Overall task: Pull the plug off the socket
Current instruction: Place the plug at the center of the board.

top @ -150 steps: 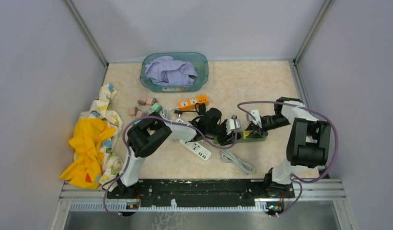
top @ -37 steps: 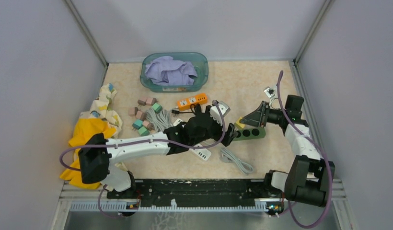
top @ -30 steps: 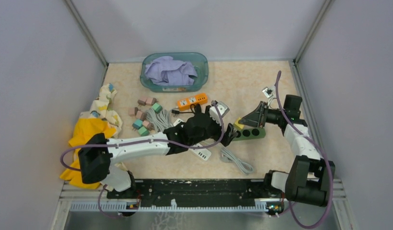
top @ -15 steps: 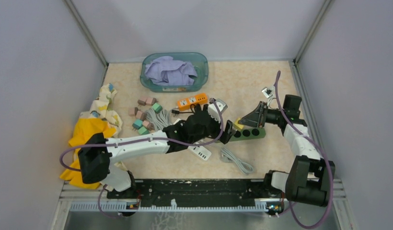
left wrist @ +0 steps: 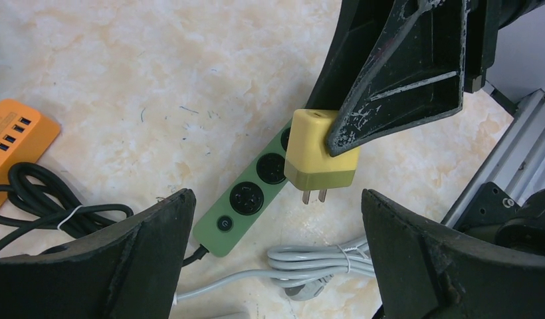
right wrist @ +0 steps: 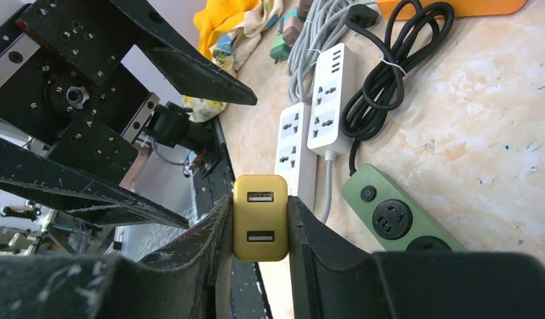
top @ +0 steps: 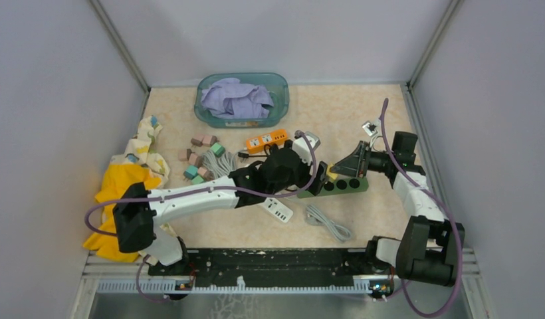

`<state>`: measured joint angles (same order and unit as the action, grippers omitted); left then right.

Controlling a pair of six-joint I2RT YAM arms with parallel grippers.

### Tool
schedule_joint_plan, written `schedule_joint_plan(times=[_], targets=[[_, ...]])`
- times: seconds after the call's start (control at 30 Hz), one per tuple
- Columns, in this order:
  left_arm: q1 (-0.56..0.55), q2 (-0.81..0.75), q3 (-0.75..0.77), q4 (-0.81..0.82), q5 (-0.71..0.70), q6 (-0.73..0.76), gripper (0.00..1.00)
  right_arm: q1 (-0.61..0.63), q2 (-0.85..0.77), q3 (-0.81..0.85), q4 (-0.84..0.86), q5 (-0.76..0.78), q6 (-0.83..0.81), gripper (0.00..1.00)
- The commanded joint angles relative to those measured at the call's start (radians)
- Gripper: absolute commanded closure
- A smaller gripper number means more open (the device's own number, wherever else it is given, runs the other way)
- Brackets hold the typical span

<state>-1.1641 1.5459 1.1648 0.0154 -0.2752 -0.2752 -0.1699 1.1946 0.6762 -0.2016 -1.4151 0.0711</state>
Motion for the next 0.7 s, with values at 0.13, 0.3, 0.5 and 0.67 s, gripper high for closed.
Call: schedule_joint_plan(times=[0.13, 0.3, 0.5, 0.67], targets=[[-0.036, 0.057, 0.116, -0.140, -0.145, -0.045, 0.01, 0.010, 0.003, 0.036, 0.008, -0.016, -0.014, 1.00], [-0.040, 0.069, 0.131, -0.160, -0.151, -0.040, 0.01, 0.012, 0.005, 0.037, 0.003, -0.016, -0.019, 1.00], [-0.038, 0.044, 0.083, -0.086, -0.041, 0.073, 0.00, 0.012, 0.008, 0.037, 0.002, -0.013, -0.021, 1.00], [-0.034, 0.020, 0.029, -0.021, 0.036, 0.114, 0.00, 0.011, 0.010, 0.037, -0.001, -0.015, -0.021, 1.00]])
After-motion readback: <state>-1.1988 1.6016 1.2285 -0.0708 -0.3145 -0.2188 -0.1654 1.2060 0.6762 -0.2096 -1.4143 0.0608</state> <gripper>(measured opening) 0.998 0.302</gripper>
